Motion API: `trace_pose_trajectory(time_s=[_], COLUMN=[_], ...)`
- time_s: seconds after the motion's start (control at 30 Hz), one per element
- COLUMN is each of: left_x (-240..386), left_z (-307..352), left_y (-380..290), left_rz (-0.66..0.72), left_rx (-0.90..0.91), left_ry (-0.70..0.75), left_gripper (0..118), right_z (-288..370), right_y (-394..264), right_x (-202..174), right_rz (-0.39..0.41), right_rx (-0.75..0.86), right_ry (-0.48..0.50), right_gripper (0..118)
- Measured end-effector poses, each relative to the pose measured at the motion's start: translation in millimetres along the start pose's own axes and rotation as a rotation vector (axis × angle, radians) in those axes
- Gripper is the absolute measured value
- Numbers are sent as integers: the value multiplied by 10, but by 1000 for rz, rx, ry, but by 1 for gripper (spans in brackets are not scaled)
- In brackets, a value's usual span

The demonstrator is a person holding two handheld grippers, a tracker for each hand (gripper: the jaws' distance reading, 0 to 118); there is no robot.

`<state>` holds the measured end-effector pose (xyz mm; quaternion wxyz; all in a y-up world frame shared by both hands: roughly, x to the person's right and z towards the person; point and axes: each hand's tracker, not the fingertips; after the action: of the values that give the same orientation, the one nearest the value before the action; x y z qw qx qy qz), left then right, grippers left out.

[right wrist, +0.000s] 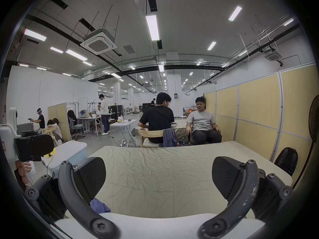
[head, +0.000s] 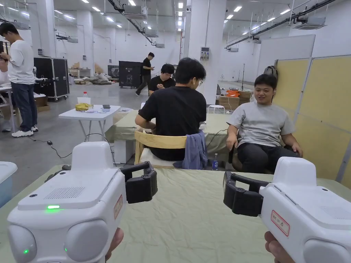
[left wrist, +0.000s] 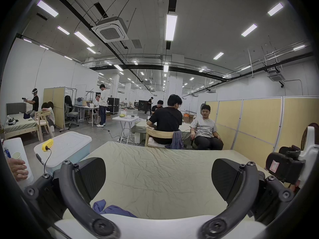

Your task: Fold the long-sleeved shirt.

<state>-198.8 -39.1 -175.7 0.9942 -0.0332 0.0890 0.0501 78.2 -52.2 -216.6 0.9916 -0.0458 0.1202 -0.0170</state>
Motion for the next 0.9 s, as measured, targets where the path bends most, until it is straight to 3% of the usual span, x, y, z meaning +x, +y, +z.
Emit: trace_pose_trajectory(time_s=[0.9], left_x=[47], left_z=[36], left_y=[25], left_rz=[-23], left_rx=[20], left_ry=[-14], left_gripper=[118], right_z=[29], right_y=[16], right_x=[25], right_rz=[-18], right_rx=[28], right_ry=[-32], right_gripper=[118])
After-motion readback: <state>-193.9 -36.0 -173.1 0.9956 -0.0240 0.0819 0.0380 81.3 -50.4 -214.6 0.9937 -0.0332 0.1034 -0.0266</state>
